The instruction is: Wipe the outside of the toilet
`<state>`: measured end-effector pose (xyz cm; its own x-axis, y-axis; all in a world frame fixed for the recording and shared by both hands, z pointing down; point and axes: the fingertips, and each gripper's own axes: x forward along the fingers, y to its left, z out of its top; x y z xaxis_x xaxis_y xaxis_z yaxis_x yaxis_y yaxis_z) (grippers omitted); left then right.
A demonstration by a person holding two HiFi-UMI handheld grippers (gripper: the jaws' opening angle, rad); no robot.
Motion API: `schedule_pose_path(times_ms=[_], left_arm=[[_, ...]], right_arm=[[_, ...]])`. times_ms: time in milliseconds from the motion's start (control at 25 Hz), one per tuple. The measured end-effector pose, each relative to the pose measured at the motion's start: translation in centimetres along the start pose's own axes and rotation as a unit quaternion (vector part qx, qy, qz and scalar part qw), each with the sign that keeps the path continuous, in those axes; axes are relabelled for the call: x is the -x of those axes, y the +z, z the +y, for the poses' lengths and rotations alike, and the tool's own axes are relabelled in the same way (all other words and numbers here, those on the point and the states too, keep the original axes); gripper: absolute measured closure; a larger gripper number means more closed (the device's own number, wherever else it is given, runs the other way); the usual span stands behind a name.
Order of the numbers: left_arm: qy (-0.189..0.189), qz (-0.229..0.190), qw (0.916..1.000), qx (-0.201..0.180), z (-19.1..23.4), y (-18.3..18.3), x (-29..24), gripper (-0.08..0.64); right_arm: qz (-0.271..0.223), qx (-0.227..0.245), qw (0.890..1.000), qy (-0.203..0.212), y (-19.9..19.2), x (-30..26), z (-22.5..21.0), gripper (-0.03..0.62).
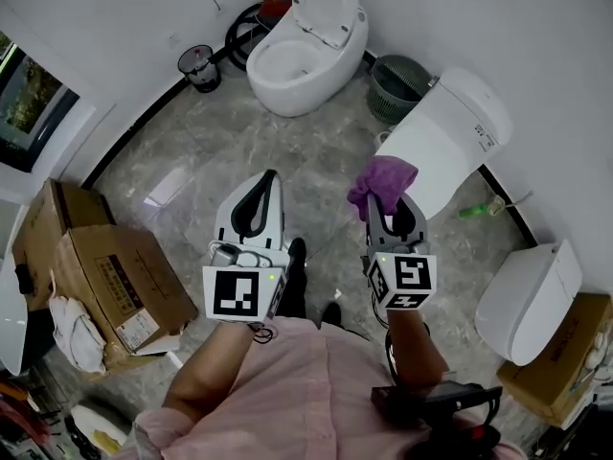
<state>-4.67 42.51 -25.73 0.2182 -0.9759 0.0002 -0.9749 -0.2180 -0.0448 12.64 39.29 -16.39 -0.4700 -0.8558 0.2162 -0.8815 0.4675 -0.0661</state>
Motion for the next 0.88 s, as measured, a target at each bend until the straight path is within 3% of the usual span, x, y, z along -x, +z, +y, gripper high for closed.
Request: schedule_pose_path(times_ms=[400,880], left_arm=[[-0.025,-0.004,0.9997,0.005,9.2,-0.1,-10.4,0.552],[-0.065,-0.002,0.9977,0.015,11.1,-0.6,-17.2,0.552]], right_arm=[[0.0,-0.005,1.0,-0.019,3.2,-12.8,0.8,0.466],[-0.023,-0.002,0.998,-0.06,6.8,-17.9,-2.4,0.465]])
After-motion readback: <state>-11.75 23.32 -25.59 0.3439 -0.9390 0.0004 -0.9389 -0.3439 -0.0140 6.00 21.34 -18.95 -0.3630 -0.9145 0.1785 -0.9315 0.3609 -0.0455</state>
